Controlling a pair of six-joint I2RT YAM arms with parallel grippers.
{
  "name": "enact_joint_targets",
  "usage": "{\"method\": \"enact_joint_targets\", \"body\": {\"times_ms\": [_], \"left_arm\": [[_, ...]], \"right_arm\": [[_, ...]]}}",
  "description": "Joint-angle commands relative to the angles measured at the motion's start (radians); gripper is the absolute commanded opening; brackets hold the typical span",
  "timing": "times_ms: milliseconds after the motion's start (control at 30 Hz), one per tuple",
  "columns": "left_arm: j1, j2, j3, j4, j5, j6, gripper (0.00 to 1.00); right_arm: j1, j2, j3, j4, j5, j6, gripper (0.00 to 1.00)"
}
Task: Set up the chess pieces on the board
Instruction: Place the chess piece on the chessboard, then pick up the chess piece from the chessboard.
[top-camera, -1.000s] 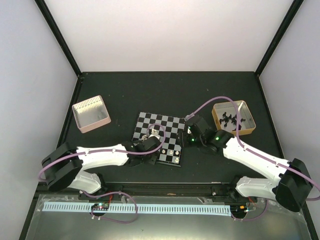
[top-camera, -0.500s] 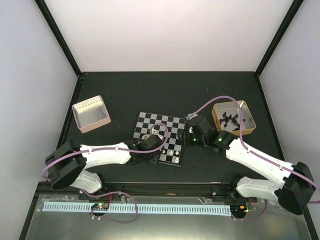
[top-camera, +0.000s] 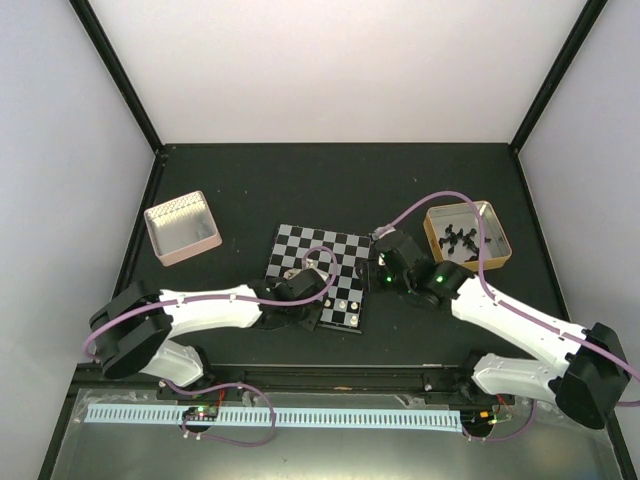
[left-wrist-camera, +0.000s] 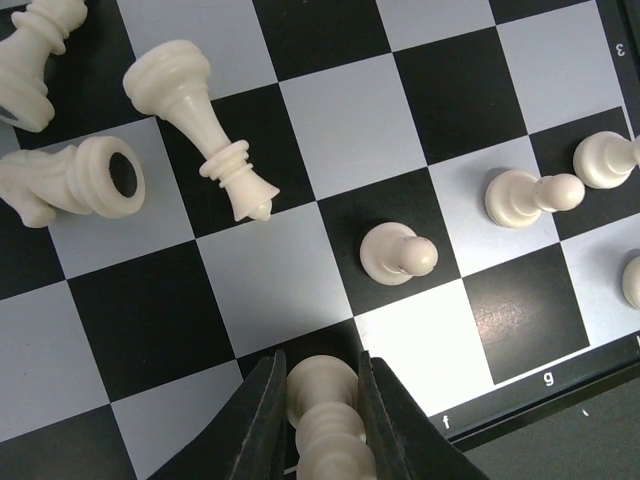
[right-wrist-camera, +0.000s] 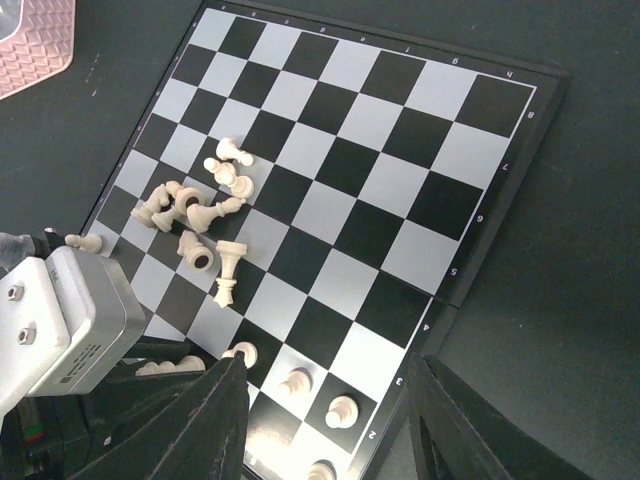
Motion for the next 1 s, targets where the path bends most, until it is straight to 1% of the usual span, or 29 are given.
{"method": "enact_joint_targets", "body": {"times_ms": [0,100,200,300,333,400,533,667,833,967], "left_arm": [[-0.001,-0.022,0.017,-0.044,0.010,-0.003,0.19],[0.000,-0.044,0.030,-0.066,-0.009,-0.004,0.28],[0.001,-0.078,0.050,-0.086,0.002,-0.005,0.41],[0.005,-0.134,0.077,-0.090,0.036,-0.008,0.57],[0.008,-0.156,0.084,-0.086,0.042,-0.008,0.61],[0.025,-0.205,0.095,-0.083,0.043,-0.009,0.66],[0.097,-0.283,0.086,-0.095,0.017,-0.040,0.67],[0.198,-0.373,0.025,-0.064,-0.011,-0.079,0.66],[0.317,-0.506,-0.089,0.016,-0.025,-0.119,0.61],[0.377,-0.605,-0.157,0.044,-0.023,-0.136,0.56]], "right_arm": [[-0.007,0.006,0.001,0.030,0.005,-0.009,0.44],[-0.006,0.012,0.009,0.035,-0.004,-0.010,0.45],[-0.007,0.015,0.020,0.034,-0.020,-0.010,0.45],[-0.006,0.020,0.025,0.044,-0.044,-0.008,0.45],[-0.005,0.025,0.027,0.047,-0.050,-0.007,0.45],[-0.006,0.040,0.031,0.055,-0.062,-0.006,0.45],[-0.006,0.105,0.052,0.069,-0.088,-0.022,0.46],[-0.007,0.217,0.129,0.062,-0.134,-0.059,0.45],[-0.004,0.390,0.235,0.038,-0.177,-0.093,0.45],[0.004,0.512,0.322,0.029,-0.187,-0.115,0.44]]}}
